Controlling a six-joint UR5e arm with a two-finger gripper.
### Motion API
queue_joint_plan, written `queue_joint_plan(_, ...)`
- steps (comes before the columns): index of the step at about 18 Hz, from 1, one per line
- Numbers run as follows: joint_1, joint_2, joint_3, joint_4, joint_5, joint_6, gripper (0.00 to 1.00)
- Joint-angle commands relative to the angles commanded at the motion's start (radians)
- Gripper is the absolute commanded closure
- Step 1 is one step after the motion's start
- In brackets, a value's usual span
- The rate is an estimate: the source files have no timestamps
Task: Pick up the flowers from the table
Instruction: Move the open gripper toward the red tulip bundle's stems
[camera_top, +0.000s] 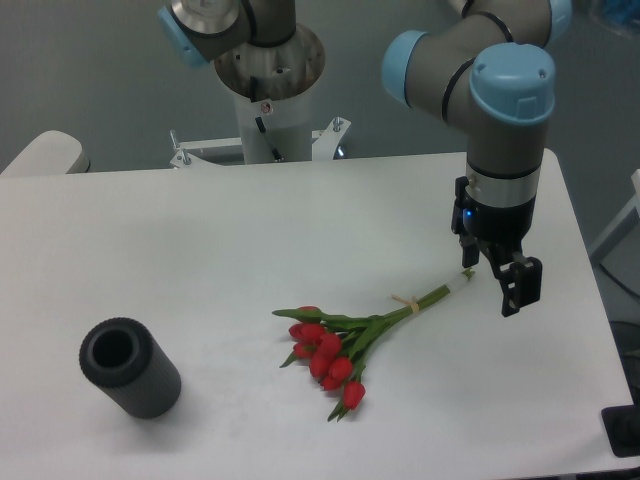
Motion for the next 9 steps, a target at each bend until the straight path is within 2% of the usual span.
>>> queue_joint_plan(5,-0.003,-0.005,-0.006,0.002,-0.009,-0.005,0.00)
queue_joint_plan(9,-0.011,-0.002,-0.055,0.017,-0.014,-0.044,0.00)
